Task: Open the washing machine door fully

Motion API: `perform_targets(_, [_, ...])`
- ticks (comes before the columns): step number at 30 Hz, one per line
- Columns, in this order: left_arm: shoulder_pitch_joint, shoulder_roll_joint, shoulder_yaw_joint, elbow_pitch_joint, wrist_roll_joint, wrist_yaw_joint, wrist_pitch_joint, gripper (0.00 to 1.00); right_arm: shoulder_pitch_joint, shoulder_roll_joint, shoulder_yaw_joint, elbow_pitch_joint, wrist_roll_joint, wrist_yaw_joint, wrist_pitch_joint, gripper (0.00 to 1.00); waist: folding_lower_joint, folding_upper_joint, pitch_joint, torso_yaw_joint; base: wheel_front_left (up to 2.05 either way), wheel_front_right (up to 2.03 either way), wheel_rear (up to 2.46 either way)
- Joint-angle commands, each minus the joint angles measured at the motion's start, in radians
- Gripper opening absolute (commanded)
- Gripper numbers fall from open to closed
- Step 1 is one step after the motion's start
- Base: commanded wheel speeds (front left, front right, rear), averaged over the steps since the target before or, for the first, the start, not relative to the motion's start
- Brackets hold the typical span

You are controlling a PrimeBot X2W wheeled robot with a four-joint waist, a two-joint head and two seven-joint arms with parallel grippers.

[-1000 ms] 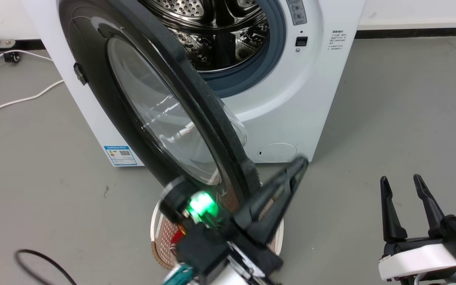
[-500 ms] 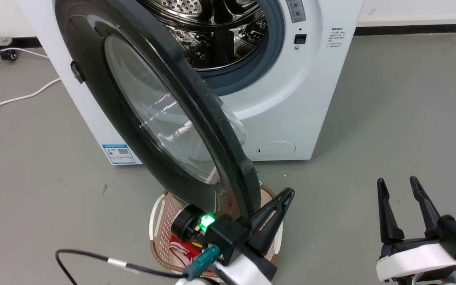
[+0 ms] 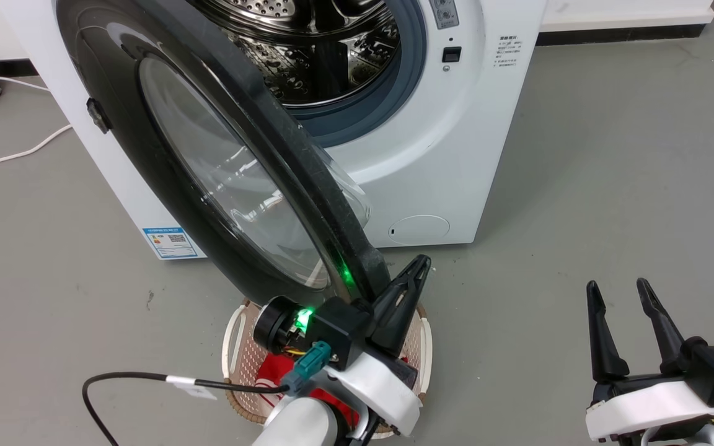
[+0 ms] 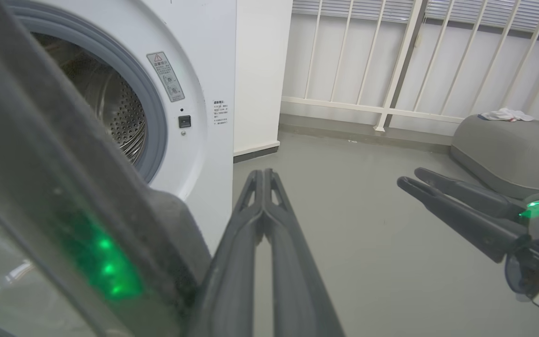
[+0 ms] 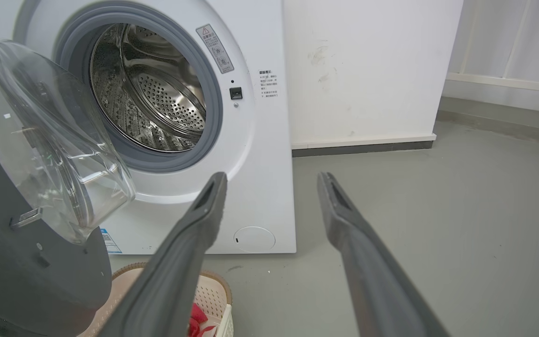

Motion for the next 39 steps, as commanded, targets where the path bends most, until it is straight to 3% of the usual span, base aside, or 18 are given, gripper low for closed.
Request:
perform_targets(1, [0.000, 0.001, 0.006, 0.005, -0.008, 0.008, -0.010, 0.00, -0.020, 0.003, -0.001, 0.004, 0.004, 0.000, -0.006, 1.00, 0.0000, 0.0000, 0.001, 0.000, 0.00, 0.00, 0.00])
perform_targets(14, [0.065, 0.042, 0.044, 0.013, 0.008, 0.079, -0.059, 0.00, -0.018, 0.003, 0.009, 0.022, 0.023, 0.000, -0.008, 1.00, 0.0000, 0.0000, -0.016, 0.011, 0.00, 0.00, 0.00])
perform_targets(27, [0.240, 0.120, 0.073, -0.135, 0.018, 0.176, -0.051, 0.00, -0.010, 0.002, 0.003, 0.029, 0.036, 0.000, 0.004, 1.00, 0.0000, 0.0000, -0.027, 0.058, 0.00, 0.00, 0.00])
perform_targets(39, [0.351, 0.147, 0.056, -0.250, 0.038, 0.218, -0.058, 0.00, 0.011, 0.002, -0.003, 0.005, 0.021, 0.000, 0.025, 1.00, 0.0000, 0.0000, -0.035, 0.138, 0.00, 0.00, 0.00])
